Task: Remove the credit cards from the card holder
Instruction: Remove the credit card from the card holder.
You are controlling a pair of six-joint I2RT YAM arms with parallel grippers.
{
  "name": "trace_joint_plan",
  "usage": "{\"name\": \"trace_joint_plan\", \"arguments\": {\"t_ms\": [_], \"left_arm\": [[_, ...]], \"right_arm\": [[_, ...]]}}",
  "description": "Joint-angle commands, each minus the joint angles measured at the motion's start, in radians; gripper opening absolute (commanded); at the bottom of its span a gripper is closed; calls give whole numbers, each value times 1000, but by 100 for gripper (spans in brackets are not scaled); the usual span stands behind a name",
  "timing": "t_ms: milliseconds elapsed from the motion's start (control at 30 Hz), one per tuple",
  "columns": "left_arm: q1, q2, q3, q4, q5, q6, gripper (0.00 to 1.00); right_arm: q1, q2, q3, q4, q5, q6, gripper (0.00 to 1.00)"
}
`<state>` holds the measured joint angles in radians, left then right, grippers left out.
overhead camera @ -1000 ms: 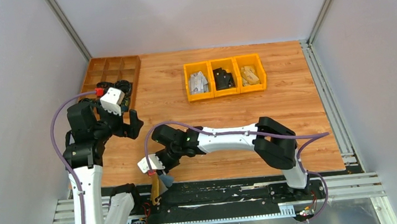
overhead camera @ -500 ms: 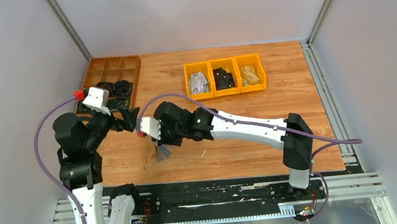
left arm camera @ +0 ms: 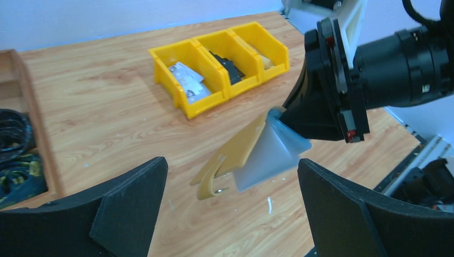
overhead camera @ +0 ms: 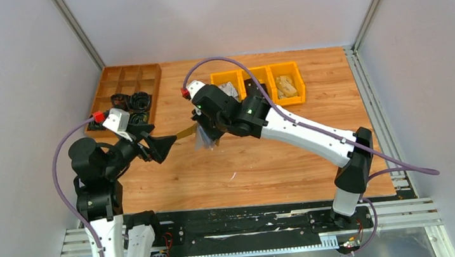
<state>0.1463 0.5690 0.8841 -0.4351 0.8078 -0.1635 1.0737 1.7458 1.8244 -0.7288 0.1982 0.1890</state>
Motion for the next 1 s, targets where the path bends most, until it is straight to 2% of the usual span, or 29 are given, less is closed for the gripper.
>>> {"name": "trace_joint_plan", "arguments": {"t_ms": [0, 133, 267, 433, 567, 733, 800, 900, 967], "left_arm": [[-18, -33, -27, 74, 107, -52, 100], [-101, -72, -64, 46, 83, 13, 100], [-205, -148, -116, 42, -58, 201, 100], [-234, -190, -175, 142, -218, 354, 100], [-248, -223, -228, 241, -272, 385, 100], [-266, -267, -282, 306, -362, 417, 100], [-266, -280, -277, 275, -318, 402, 100], [-267, -248, -217, 120, -93, 383, 100], [-267, -232, -197, 31, -25, 411, 100]], "right_arm": [[11, -46, 74, 1, -112, 142, 0], [12, -19, 140, -2, -140, 196, 0], [32, 13, 201, -5, -120, 241, 0], [84, 67, 285, -2, -89, 287, 0], [124, 97, 349, 2, -55, 304, 0], [158, 92, 352, 31, -37, 320, 0], [168, 86, 345, 41, -37, 321, 0], [174, 88, 348, 54, -28, 316, 0], [177, 91, 355, 54, -33, 312, 0]]}}
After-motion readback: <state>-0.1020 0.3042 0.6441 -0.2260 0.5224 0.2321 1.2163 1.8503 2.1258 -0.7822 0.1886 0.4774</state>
